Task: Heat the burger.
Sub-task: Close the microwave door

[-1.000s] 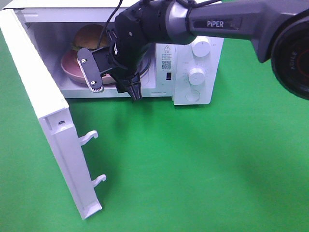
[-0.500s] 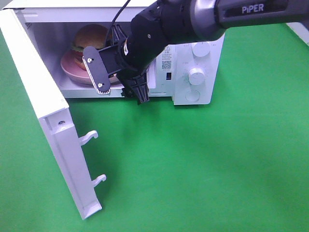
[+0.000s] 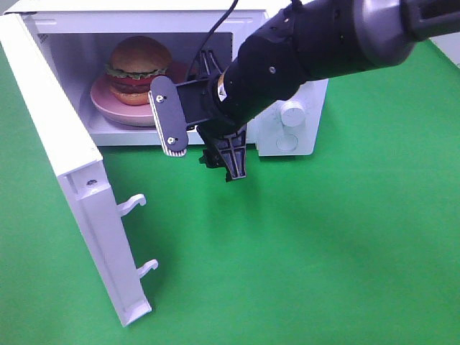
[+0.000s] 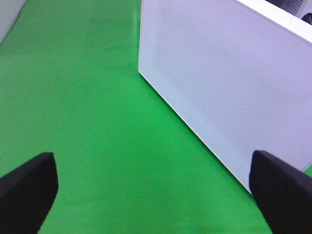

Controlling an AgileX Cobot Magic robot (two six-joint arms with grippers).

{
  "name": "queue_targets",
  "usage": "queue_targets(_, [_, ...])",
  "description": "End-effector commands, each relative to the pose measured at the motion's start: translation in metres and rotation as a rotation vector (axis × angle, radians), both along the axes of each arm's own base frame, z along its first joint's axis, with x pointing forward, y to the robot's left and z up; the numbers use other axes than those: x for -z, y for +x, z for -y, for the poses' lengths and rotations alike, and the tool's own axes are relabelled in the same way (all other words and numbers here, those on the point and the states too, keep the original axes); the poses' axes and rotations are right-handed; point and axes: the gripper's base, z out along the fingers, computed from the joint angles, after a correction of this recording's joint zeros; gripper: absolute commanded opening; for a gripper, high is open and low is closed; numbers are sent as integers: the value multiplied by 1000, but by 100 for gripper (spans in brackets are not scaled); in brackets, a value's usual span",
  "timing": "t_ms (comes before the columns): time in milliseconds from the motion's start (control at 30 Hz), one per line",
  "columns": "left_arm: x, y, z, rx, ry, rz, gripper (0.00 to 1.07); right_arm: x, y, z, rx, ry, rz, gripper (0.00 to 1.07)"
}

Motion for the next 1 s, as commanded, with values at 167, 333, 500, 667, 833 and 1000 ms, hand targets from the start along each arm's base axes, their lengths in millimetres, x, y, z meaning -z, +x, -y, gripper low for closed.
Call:
queue_targets(167, [0, -2, 0, -1, -2, 20, 100, -4, -21, 16, 81, 69, -40, 76])
queue_targets(333, [0, -2, 0, -1, -2, 20, 100, -9, -37, 29, 217, 151, -106, 76])
queue_targets(500, [0, -2, 0, -1, -2, 20, 100, -16, -52, 42, 360, 241, -167, 76])
queue_targets(667, [0, -2, 0, -1, -2, 20, 100, -26, -70, 58, 519, 342, -230, 76])
queue_targets(833, [0, -2, 0, -1, -2, 20, 100, -34, -83, 70, 653, 400, -294, 76])
queue_targets(1000, [0, -2, 0, -1, -2, 20, 100, -48, -102, 87, 912, 424, -424, 76])
